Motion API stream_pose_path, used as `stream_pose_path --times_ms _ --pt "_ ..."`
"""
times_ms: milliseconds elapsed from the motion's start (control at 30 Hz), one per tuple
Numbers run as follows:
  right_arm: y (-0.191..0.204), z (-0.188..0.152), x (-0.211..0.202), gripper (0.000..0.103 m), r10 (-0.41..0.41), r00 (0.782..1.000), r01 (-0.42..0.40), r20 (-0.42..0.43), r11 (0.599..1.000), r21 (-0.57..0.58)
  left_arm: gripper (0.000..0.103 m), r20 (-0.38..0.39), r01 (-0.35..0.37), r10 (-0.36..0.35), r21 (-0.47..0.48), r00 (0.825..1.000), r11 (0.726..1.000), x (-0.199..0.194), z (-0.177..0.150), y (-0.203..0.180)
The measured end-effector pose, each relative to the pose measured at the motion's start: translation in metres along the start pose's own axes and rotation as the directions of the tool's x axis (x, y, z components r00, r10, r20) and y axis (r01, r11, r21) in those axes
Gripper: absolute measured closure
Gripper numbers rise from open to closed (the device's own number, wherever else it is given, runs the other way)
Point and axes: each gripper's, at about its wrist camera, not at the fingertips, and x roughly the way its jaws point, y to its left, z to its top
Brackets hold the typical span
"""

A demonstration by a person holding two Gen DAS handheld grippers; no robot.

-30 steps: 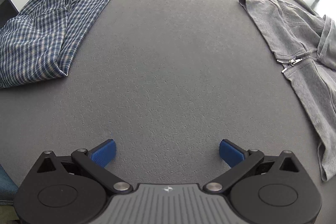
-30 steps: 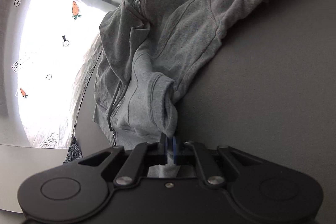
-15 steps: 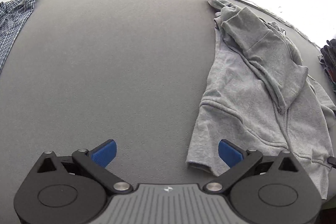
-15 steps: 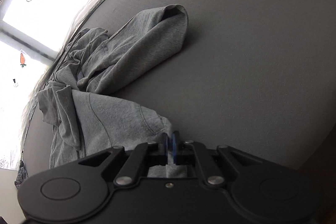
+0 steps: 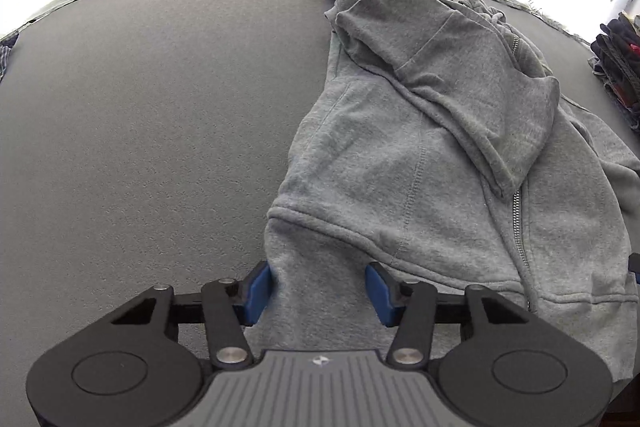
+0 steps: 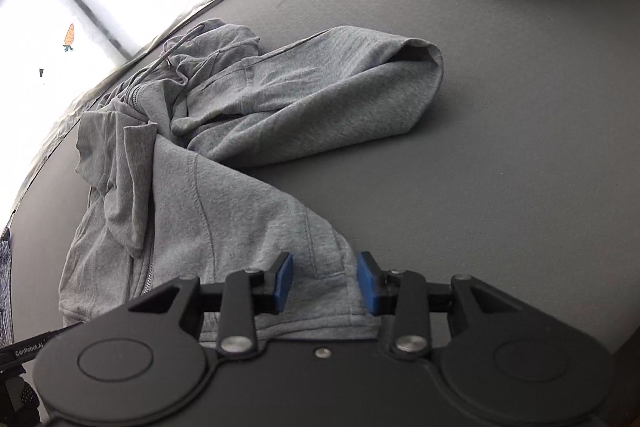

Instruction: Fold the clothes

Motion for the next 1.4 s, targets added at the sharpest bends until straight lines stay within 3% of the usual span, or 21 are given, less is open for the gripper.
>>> stream_pose_path --times_ms 33,100,133,367,533,667,833,867,933,1100,1267,1400 --pt "0.002 -0.002 0.002 0.067 -0.007 1.0 0.007 -0.003 1.0 -0.027 0.09 0.006 -0.012 0.012 0.002 1.0 1.0 -0.002 -0.003 0.0" --pt "0.002 -0.005 0.002 0.087 -0.001 1.0 0.001 0.002 0.999 -0.052 0.099 0.004 -0.042 0.042 -0.008 0.999 0.999 -0.008 -0.008 0.002" --pt "0.001 -0.007 0.001 0.092 0.012 1.0 -0.012 0.005 0.999 -0.053 0.099 0.001 -0.061 0.061 -0.005 0.998 0.998 -0.012 -0.012 0.004" --pt "-0.002 -0.013 -0.015 0.093 0.064 0.998 -0.066 -0.029 0.995 -0.072 0.099 -0.054 -0.175 0.178 0.054 0.983 0.983 -0.047 -0.061 -0.005" --pt "-0.003 -0.027 -0.028 0.093 0.085 0.991 -0.096 -0.099 0.99 -0.106 0.099 -0.15 -0.141 0.133 -0.046 0.98 0.989 -0.067 -0.081 0.015" --pt "-0.012 -0.035 -0.028 0.093 0.109 0.984 -0.118 -0.142 0.991 -0.056 0.099 -0.185 -0.138 0.13 -0.03 0.974 0.99 -0.067 -0.09 0.016" --pt "0.0 -0.028 -0.022 0.085 0.069 0.99 -0.078 -0.123 0.995 -0.066 0.092 -0.147 -0.166 0.157 -0.048 0.977 0.985 -0.067 -0.075 0.022" --pt "0.002 -0.024 -0.023 0.084 0.064 0.993 -0.071 -0.102 0.995 -0.071 0.087 -0.13 -0.171 0.162 -0.059 0.978 0.984 -0.07 -0.07 0.026" --pt "0.007 -0.016 -0.025 0.08 0.053 0.997 -0.057 -0.057 0.995 -0.08 0.068 -0.097 -0.176 0.167 -0.084 0.981 0.981 -0.076 -0.059 0.035" --pt "0.025 0.004 -0.02 0.074 -0.01 0.999 0.015 0.042 0.99 -0.14 0.065 0.003 -0.105 0.106 -0.139 0.994 0.985 -0.082 -0.022 0.051" --pt "0.041 0.025 -0.01 0.072 0.013 0.996 -0.002 0.084 0.992 -0.123 0.062 0.073 -0.064 0.068 -0.055 0.995 0.996 -0.062 0.028 0.038" --pt "0.053 0.04 0.002 0.071 0.005 0.993 0.006 0.116 0.995 -0.101 0.051 0.112 0.006 -0.004 -0.02 0.994 1.0 -0.033 0.074 0.02"
